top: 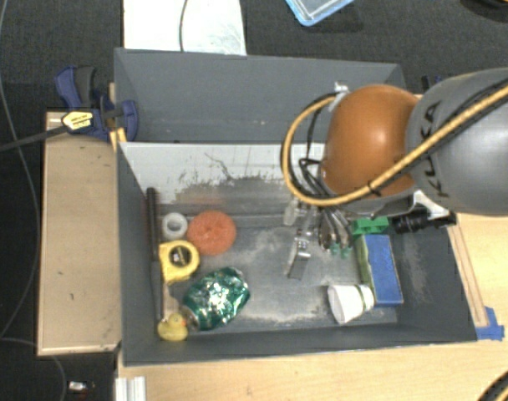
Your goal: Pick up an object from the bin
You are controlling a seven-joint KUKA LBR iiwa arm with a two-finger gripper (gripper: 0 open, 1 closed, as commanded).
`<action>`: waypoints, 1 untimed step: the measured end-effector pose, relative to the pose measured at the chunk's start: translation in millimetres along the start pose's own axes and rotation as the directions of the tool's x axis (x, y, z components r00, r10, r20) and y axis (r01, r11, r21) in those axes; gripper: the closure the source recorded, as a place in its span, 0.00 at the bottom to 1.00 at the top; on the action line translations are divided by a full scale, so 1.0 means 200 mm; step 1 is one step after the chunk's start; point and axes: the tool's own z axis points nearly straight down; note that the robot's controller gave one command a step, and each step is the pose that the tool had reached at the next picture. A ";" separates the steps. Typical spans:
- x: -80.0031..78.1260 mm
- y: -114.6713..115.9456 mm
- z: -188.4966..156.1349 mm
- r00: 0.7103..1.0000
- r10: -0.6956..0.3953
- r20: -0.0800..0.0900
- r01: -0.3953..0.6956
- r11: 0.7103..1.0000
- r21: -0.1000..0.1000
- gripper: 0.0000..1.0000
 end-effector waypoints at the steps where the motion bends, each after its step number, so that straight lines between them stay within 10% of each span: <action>1: -0.01 -0.01 0.26 0.996 -0.089 0.006 0.089 0.996 -0.003 0.00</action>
Offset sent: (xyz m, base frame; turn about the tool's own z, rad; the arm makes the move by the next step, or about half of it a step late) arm 0.0190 0.1148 -0.1107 -0.2812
